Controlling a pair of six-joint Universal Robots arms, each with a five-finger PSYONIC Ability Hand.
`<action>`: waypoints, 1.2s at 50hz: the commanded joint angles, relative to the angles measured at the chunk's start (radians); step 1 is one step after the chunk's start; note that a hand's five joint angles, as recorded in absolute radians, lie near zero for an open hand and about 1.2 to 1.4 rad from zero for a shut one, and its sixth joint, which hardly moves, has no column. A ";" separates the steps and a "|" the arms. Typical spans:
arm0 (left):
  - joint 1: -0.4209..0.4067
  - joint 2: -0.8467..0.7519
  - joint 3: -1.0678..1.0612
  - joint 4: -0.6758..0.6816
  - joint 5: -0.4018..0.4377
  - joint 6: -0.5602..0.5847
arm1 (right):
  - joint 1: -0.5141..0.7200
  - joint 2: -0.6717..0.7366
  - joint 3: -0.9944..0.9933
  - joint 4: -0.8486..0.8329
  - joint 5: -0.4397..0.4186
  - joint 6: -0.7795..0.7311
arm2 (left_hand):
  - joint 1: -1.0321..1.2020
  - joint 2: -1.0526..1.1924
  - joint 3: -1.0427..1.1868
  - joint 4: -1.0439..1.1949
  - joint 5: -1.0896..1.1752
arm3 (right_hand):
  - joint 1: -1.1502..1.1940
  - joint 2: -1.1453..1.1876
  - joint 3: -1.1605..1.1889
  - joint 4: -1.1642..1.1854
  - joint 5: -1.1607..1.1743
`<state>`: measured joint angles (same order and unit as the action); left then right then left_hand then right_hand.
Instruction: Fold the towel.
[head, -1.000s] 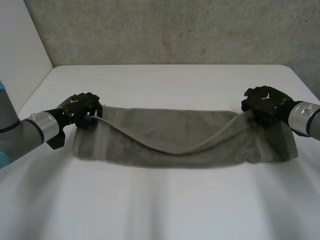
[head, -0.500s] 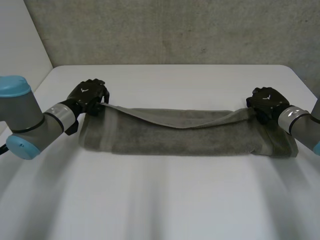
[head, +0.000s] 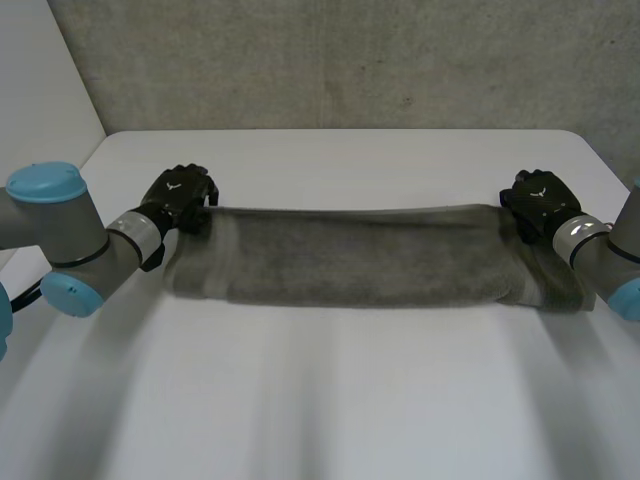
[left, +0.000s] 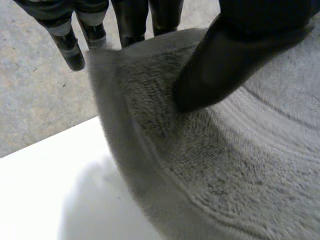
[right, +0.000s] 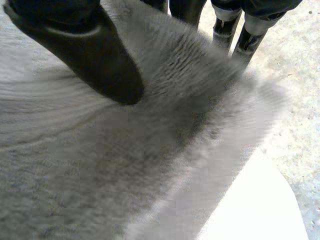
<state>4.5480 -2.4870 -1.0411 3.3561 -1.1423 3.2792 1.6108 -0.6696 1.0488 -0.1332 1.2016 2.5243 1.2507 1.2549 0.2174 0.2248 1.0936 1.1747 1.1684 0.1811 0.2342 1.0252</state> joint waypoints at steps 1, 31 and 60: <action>-0.020 0.003 -0.002 -0.001 -0.005 0.000 | 0.009 0.008 -0.015 0.001 0.013 0.022 | -1.076 -1.080 -0.043 -0.050 -1.094 | -1.000 -0.994 -0.007 -0.060 -1.025; 0.031 0.396 -0.482 -0.015 0.013 0.073 | -0.149 -0.464 0.511 0.089 -0.077 0.123 | -0.905 -0.909 -0.043 -0.050 -0.922 | -0.943 -0.937 -0.007 -0.060 -0.968; 0.048 0.411 -0.574 -0.006 0.012 0.158 | -0.227 -0.324 0.591 -0.045 -0.120 0.002 | -0.920 -0.924 -0.043 -0.050 -0.937 | 0.222 0.228 -0.007 -0.060 0.197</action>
<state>4.5954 -2.0834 -1.6107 3.3466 -1.1300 3.4391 1.3913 -1.0055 1.6543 -0.1649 1.0828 2.5261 0.2996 0.3228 0.2174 0.2248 0.1603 1.1853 1.2603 0.1810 0.2343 1.1013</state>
